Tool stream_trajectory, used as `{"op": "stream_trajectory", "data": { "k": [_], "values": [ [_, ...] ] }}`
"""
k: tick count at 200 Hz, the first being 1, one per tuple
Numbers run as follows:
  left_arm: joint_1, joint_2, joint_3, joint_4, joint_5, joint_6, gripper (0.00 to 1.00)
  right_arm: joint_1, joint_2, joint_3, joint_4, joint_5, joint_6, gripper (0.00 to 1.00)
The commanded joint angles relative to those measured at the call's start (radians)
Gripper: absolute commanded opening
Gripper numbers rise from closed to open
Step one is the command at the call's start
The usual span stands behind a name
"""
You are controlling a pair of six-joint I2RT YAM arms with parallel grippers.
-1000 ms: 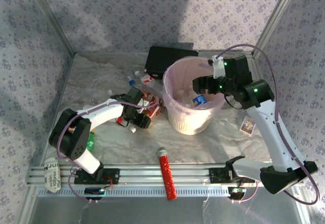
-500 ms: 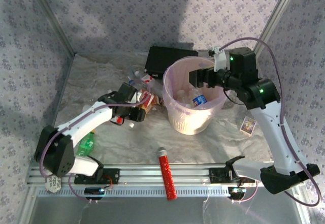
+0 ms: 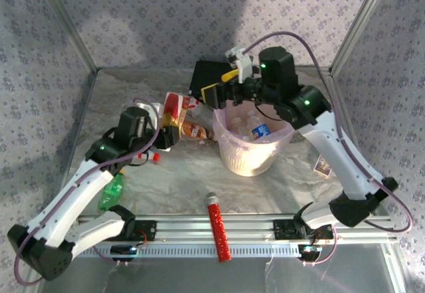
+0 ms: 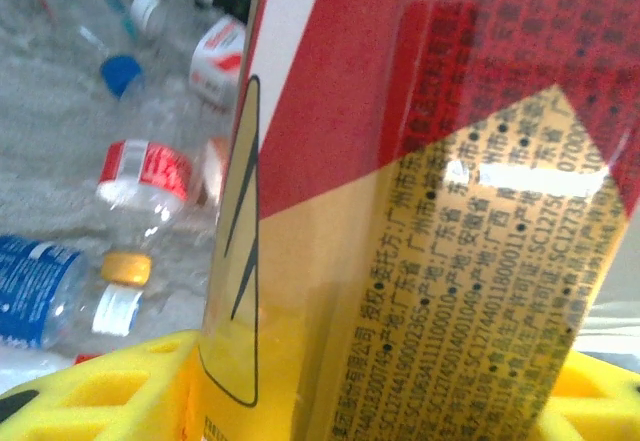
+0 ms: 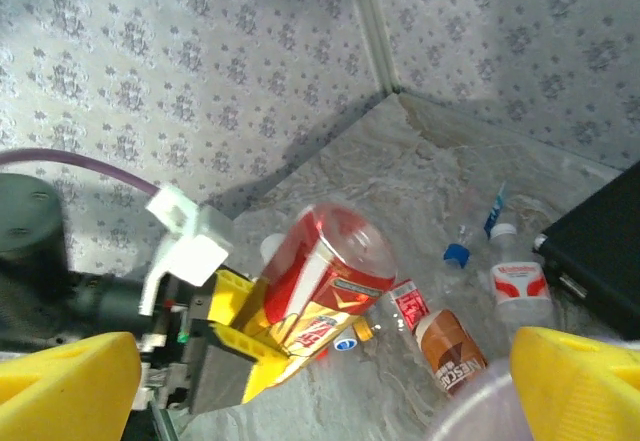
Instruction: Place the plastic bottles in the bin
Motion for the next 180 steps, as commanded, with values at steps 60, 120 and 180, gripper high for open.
{"op": "stream_trajectory", "data": {
  "k": [60,120,180],
  "values": [
    [-0.007,-0.096,-0.073,0.341,0.196,-0.105,0.36,0.079,0.323,0.279,-0.027,-0.107,0.045,0.99],
    [-0.008,-0.089,-0.067,0.352,0.167,-0.1,0.36,0.079,0.399,0.313,-0.034,-0.178,0.08,0.86],
    [-0.007,-0.086,-0.063,0.296,0.111,-0.1,0.92,0.046,0.374,0.343,-0.026,-0.155,0.066,0.67]
  ]
}}
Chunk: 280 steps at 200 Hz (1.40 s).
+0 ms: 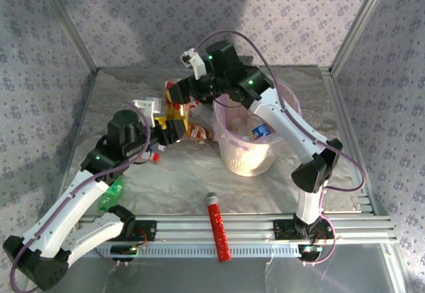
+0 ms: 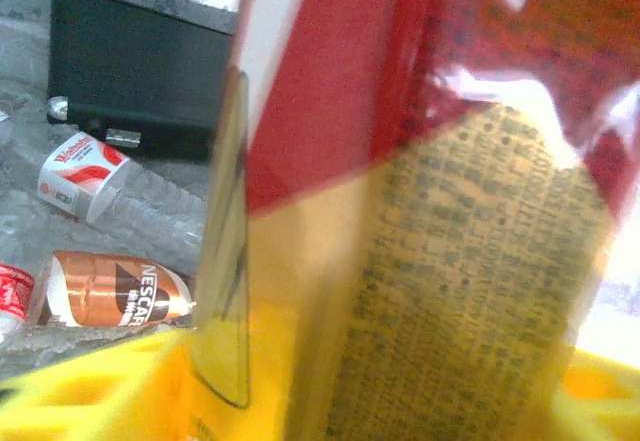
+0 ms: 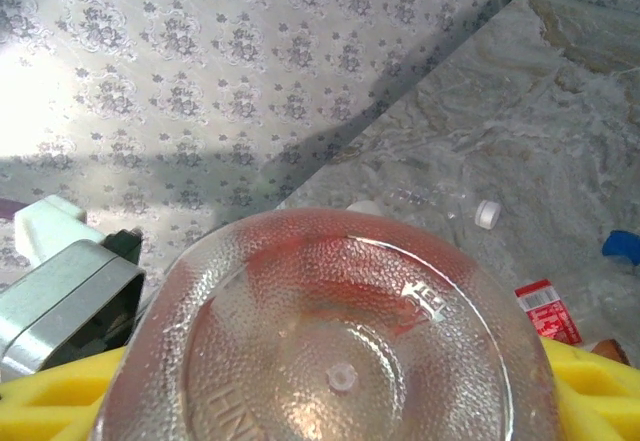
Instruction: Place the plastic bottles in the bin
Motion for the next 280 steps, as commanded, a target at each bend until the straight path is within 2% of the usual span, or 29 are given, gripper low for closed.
{"op": "stream_trajectory", "data": {
  "k": [1,15,42,76,100,135,166,200,231,241,261,280],
  "values": [
    [0.001,-0.01,0.011,0.0,-0.041,-0.008,0.93,-0.029,-0.021,0.061,-0.009,0.013,-0.028,0.67],
    [0.003,-0.01,0.027,-0.066,-0.079,-0.014,1.0,-0.055,-0.026,0.107,-0.031,0.027,-0.046,0.67],
    [0.018,-0.009,0.069,-0.316,-0.226,-0.063,1.0,-0.113,-0.057,0.182,-0.085,0.084,-0.096,0.67],
    [0.1,-0.025,0.057,-0.641,-0.4,-0.203,1.0,-0.228,-0.165,0.138,-0.114,0.152,-0.125,0.67],
    [0.172,-0.051,0.02,-0.765,-0.465,-0.253,1.0,-0.321,-0.256,0.069,-0.123,0.208,-0.112,0.67],
    [0.316,-0.091,-0.04,-0.84,-0.446,-0.283,1.0,-0.426,-0.304,0.025,-0.243,0.258,-0.161,0.67],
    [0.421,-0.099,-0.107,-0.845,-0.416,-0.282,1.0,-0.455,-0.329,-0.117,-0.296,0.31,-0.197,0.67],
    [0.472,-0.123,-0.168,-0.826,-0.476,-0.323,1.0,-0.473,-0.375,-0.35,-0.215,0.275,-0.176,0.66],
    [0.506,-0.143,-0.213,-0.807,-0.5,-0.386,1.0,-0.463,-0.388,-0.474,-0.174,0.242,-0.159,0.67],
    [0.515,-0.154,-0.232,-0.805,-0.507,-0.415,1.0,-0.46,-0.393,-0.507,-0.163,0.226,-0.156,0.7],
    [0.535,-0.202,-0.286,-0.794,-0.523,-0.475,1.0,-0.458,-0.4,-0.549,-0.151,0.181,-0.166,0.84],
    [0.548,-0.248,-0.335,-0.784,-0.535,-0.508,0.99,-0.459,-0.415,-0.558,-0.15,0.154,-0.189,0.89]
  ]
}}
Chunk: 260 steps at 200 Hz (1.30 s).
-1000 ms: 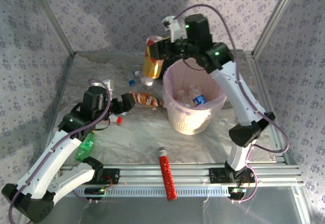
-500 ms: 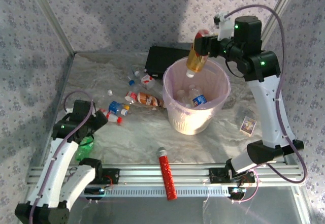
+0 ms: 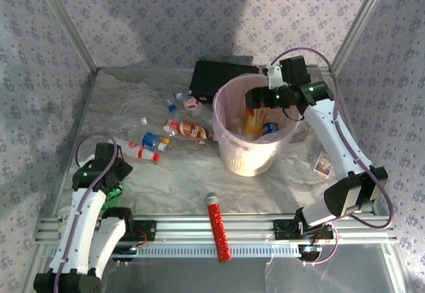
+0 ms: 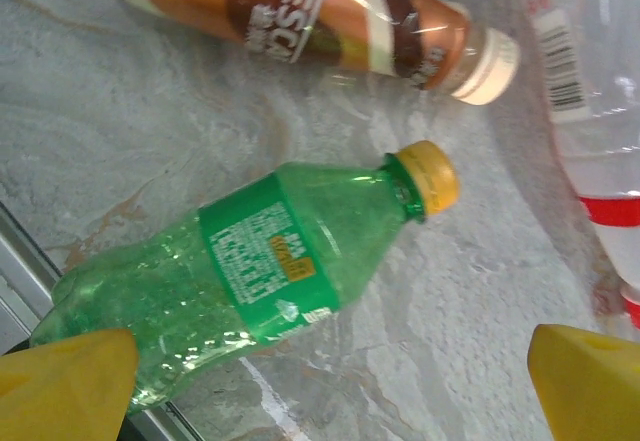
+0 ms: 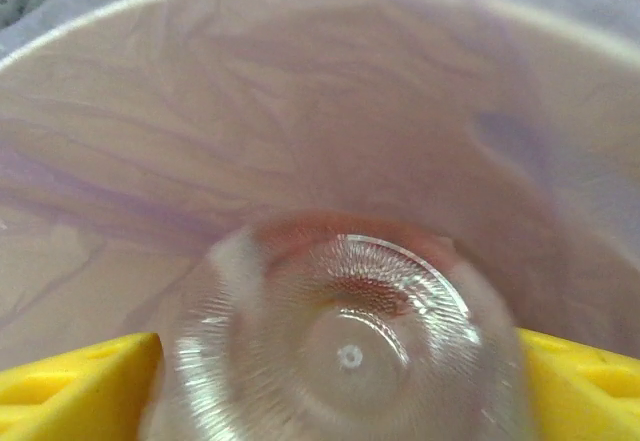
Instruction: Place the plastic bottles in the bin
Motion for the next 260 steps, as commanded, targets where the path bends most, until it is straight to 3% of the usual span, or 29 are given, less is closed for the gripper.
{"op": "stream_trajectory", "data": {
  "k": [1,39,93,130,163,181,196,220,260],
  "values": [
    [0.018,-0.05,-0.047,0.01,-0.041,-0.084,0.99,0.002,-0.05,-0.013,0.035,-0.067,-0.021,0.89],
    [0.018,-0.014,-0.096,0.056,-0.003,-0.09,1.0,-0.011,-0.063,-0.01,0.044,-0.105,-0.033,0.92],
    [0.004,0.095,-0.161,0.227,0.137,-0.091,1.0,-0.03,-0.068,-0.017,0.059,-0.108,-0.036,0.91],
    [-0.087,0.169,-0.144,0.309,0.149,-0.13,1.0,-0.031,-0.075,-0.022,0.072,-0.113,-0.023,0.91],
    [-0.246,0.286,-0.072,0.4,0.155,-0.176,1.0,-0.032,-0.075,-0.02,0.076,-0.113,-0.019,0.91],
    [-0.336,0.333,0.056,0.33,0.093,-0.118,1.0,-0.031,-0.076,-0.02,0.082,-0.113,-0.016,0.91],
    [-0.358,0.338,0.138,0.219,0.035,-0.104,1.0,-0.031,-0.074,-0.02,0.09,-0.115,-0.014,0.91],
    [-0.338,0.237,0.117,0.186,0.004,-0.266,0.99,-0.031,-0.063,-0.007,0.077,-0.116,-0.022,0.9],
    [-0.216,0.08,-0.022,0.203,0.056,-0.577,0.97,-0.033,-0.061,0.005,0.055,-0.118,-0.042,0.9]
  ]
}}
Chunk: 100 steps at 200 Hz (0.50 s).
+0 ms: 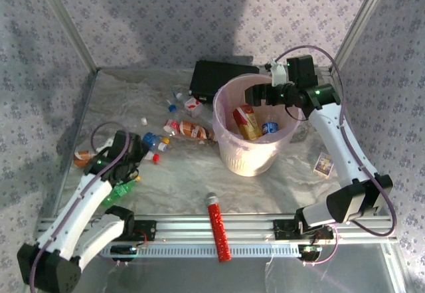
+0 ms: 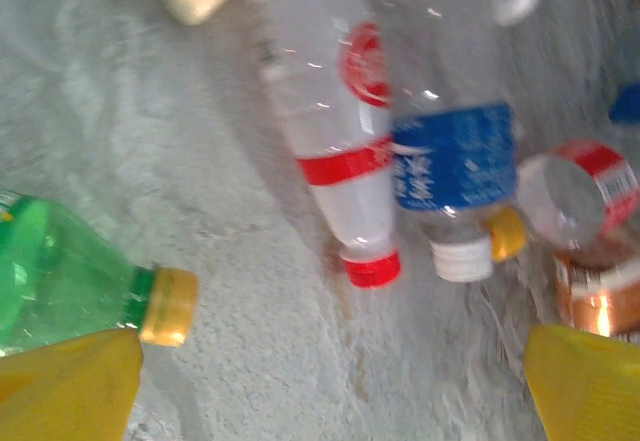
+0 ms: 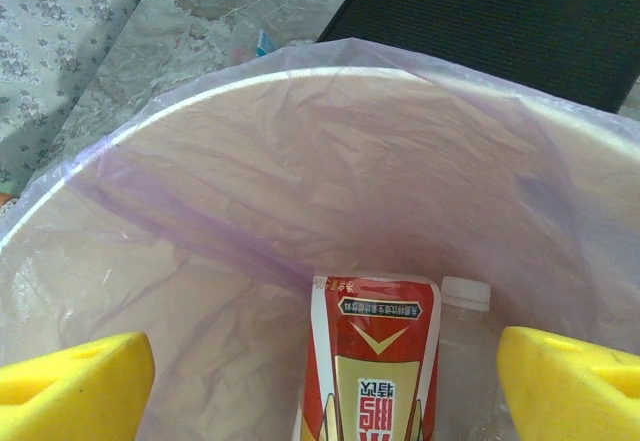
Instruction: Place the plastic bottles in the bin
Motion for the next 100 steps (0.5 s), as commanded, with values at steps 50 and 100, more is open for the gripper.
{"op": "stream_trajectory", "data": {
  "k": [50,100],
  "values": [
    [0.06,-0.167,-0.129,-0.12,0.006,-0.436,0.97,-0.02,-0.012,0.031,-0.044,-0.013,-0.04,0.9],
    [0.058,-0.145,-0.191,-0.044,0.074,-0.456,0.98,-0.024,-0.002,0.035,-0.039,-0.014,-0.037,0.9]
  ]
}}
